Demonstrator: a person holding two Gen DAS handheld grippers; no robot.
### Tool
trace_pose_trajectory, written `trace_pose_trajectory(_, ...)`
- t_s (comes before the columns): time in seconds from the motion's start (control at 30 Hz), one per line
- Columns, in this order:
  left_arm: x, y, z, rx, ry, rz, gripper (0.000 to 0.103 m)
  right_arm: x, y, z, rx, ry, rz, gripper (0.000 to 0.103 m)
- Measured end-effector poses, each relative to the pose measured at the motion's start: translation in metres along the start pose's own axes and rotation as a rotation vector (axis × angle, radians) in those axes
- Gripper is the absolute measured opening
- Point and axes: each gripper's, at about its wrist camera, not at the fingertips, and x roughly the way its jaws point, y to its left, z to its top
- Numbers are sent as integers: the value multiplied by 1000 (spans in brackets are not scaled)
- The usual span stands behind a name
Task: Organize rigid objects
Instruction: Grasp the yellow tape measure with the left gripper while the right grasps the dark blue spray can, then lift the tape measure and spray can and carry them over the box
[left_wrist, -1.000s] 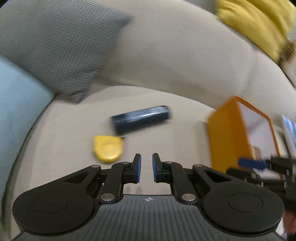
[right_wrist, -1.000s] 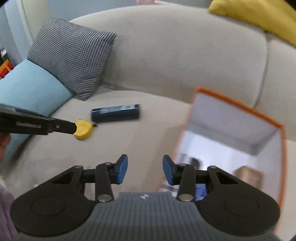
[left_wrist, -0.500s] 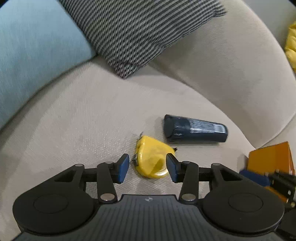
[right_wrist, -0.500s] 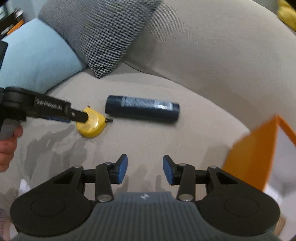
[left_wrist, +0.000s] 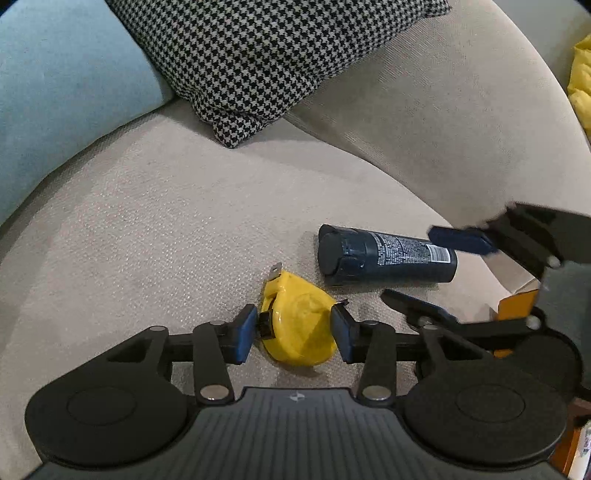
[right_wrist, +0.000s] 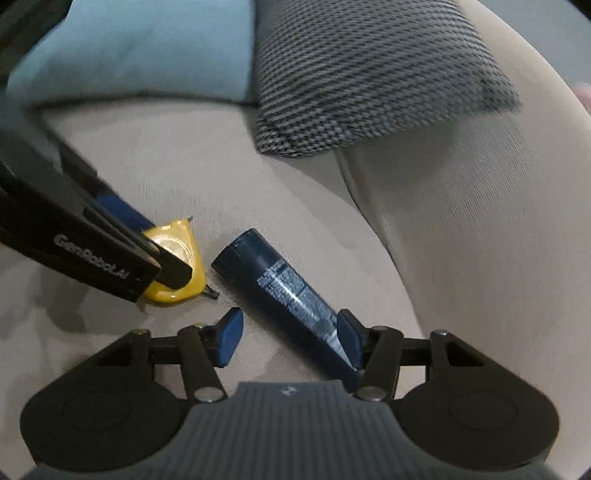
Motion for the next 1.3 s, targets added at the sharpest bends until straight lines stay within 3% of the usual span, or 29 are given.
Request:
trace_pose_trajectory(0.13, -5, -7, 2, 27, -7, 25, 42, 18, -1, 6, -22, 31, 21, 59)
trace_pose_trajectory(0.23, -13, -7, 4, 7, -23, 8, 30, 25, -1, 7, -13, 30, 2, 61)
trace_pose_trajectory(0.4, -22, -8, 5, 3, -11, 0, 27, 16, 3, 4, 33, 40, 4, 52)
trace_pose_trajectory(0.63, -31, -32, -6, 91, 41, 16, 25, -16, 7, -18, 275, 95, 106, 38)
trace_pose_trajectory(0.87, -36, -43, -21, 147, 116, 24, 25, -41, 17, -56, 598, 163, 204, 35)
trace_pose_trajectory(1.0, -33, -47, -28, 158, 138, 11, 22, -51, 27, -70, 681, 158, 215, 33)
trace_pose_trajectory(1.1, -21, -43, -34, 113, 193, -24, 22, -51, 27, -72, 724, 148, 228, 38)
trace_pose_trajectory(1.3, -13, -38, -41, 86, 188, -45, 22, -48, 20, -79, 756, 140, 252, 40)
